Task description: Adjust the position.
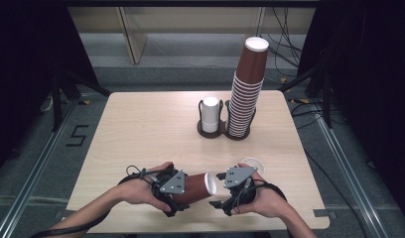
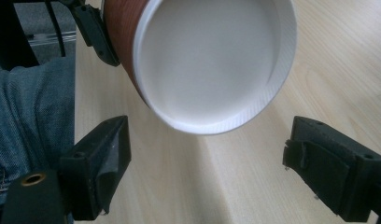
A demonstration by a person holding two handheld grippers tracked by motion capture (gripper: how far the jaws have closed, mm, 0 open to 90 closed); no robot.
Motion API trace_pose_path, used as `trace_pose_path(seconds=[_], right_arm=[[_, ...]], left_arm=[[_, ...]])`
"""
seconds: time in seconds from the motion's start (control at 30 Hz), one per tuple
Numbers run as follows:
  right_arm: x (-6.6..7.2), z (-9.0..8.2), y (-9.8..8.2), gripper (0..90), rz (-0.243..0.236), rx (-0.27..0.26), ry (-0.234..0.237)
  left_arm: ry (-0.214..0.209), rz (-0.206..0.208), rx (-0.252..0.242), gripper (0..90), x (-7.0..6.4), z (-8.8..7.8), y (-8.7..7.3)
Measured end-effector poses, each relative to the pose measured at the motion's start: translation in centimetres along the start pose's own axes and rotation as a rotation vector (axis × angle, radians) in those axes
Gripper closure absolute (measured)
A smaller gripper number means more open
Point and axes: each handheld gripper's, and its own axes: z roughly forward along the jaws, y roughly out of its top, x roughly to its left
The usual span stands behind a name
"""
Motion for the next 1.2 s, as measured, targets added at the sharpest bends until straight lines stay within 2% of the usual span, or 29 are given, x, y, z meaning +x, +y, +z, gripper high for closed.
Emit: trace_pose_path(seconds=[0.1, 0.13, 0.17, 0.2, 0.23, 0.27, 0.3, 0.37, 0.4, 0.47, 0.5, 0.53, 0.57, 0.6, 0.67, 0.73, 0.77, 0.8, 0.83, 0.87, 0.9, 0.93, 0.97, 1.0, 1.07, 1.1, 1.2], right_arm=[[0.1, 0.0, 0.0, 14.3, -0.006, 0.006, 0.001], [0.1, 0.1, 0.1, 14.3, -0.011, 0.007, 0.003], [0.1, 0.2, 0.1, 14.3, -0.013, 0.011, 0.007], [0.1, 0.2, 0.1, 14.3, -0.004, 0.014, 0.017], [0.3, 0.2, 0.0, 14.3, 0.021, 0.021, 0.019], [0.4, 0.3, 0.1, 14.3, 0.019, 0.025, 0.023], [0.2, 0.3, 0.2, 14.3, -0.026, 0.021, 0.017], [0.2, 0.4, 0.3, 14.3, -0.034, 0.024, 0.021], [0.2, 0.4, 0.3, 14.3, -0.036, 0.025, 0.026], [0.2, 0.4, 0.4, 14.3, -0.045, 0.027, 0.032], [0.3, 0.5, 0.4, 14.3, -0.036, 0.031, 0.041], [0.3, 0.5, 0.4, 14.3, -0.051, 0.034, 0.034], [0.5, 0.4, 0.4, 14.3, -0.012, 0.043, 0.044], [0.5, 0.5, 0.4, 14.3, -0.015, 0.042, 0.044], [0.3, 0.5, 0.6, 14.3, -0.064, 0.035, 0.041], [0.6, 0.6, 0.6, 14.2, -0.039, 0.040, 0.056], [0.4, 0.7, 0.8, 14.2, -0.077, 0.034, 0.055], [0.5, 0.8, 0.9, 14.2, -0.070, 0.036, 0.066], [0.7, 0.8, 0.9, 14.2, -0.041, 0.047, 0.068], [0.8, 0.8, 1.0, 14.2, -0.039, 0.052, 0.074], [0.6, 1.0, 1.2, 14.2, -0.077, 0.043, 0.080], [0.6, 1.0, 1.3, 14.2, -0.094, 0.043, 0.076], [0.6, 1.0, 1.4, 14.2, -0.100, 0.045, 0.072], [0.6, 1.2, 1.4, 14.2, -0.088, 0.047, 0.089], [0.5, 1.2, 1.6, 14.3, -0.109, 0.043, 0.075], [0.6, 1.3, 1.6, 14.3, -0.095, 0.046, 0.094], [0.7, 1.4, 1.6, 14.3, -0.114, 0.052, 0.089]], left_arm=[[-0.009, 0.007, 0.009, 9.5, 0.0, 0.1, 0.1], [-0.023, -0.003, 0.009, 9.5, -0.1, 0.2, 0.2], [-0.011, 0.002, 0.006, 9.5, -0.2, 0.2, 0.2], [-0.016, 0.004, 0.010, 9.5, -0.2, 0.3, 0.2], [-0.022, 0.027, 0.032, 9.5, -0.1, 0.2, 0.3], [-0.024, 0.028, 0.032, 9.5, -0.2, 0.3, 0.3], [-0.026, 0.022, 0.029, 9.5, -0.2, 0.3, 0.4], [-0.040, 0.020, 0.034, 9.5, -0.2, 0.3, 0.5], [-0.029, 0.024, 0.031, 9.5, -0.3, 0.4, 0.5], [-0.037, 0.034, 0.039, 9.5, -0.3, 0.4, 0.6], [-0.040, 0.033, 0.041, 9.5, -0.3, 0.5, 0.6], [-0.042, 0.037, 0.044, 9.5, -0.4, 0.5, 0.7], [-0.044, 0.037, 0.044, 9.5, -0.4, 0.6, 0.7], [-0.048, 0.037, 0.046, 9.5, -0.5, 0.7, 0.7], [-0.054, 0.047, 0.056, 9.5, -0.5, 0.7, 0.8], [-0.057, 0.048, 0.057, 9.5, -0.6, 0.8, 0.8], [-0.058, 0.052, 0.059, 9.5, -0.6, 0.9, 0.9], [-0.061, 0.052, 0.061, 9.5, -0.6, 0.9, 0.9], [-0.064, 0.055, 0.064, 9.5, -0.6, 0.9, 1.0], [-0.064, 0.067, 0.074, 9.5, -0.6, 0.9, 1.0], [-0.066, 0.071, 0.079, 9.5, -0.6, 0.9, 1.1], [-0.069, 0.075, 0.083, 9.5, -0.6, 0.9, 1.2], [-0.071, 0.077, 0.085, 9.5, -0.6, 0.9, 1.2], [-0.072, 0.080, 0.087, 9.5, -0.6, 0.9, 1.2], [-0.074, 0.083, 0.091, 9.5, -0.6, 0.9, 1.3], [-0.075, 0.085, 0.093, 9.5, -0.6, 0.9, 1.3], [-0.077, 0.089, 0.100, 9.5, -0.6, 1.0, 1.3]])
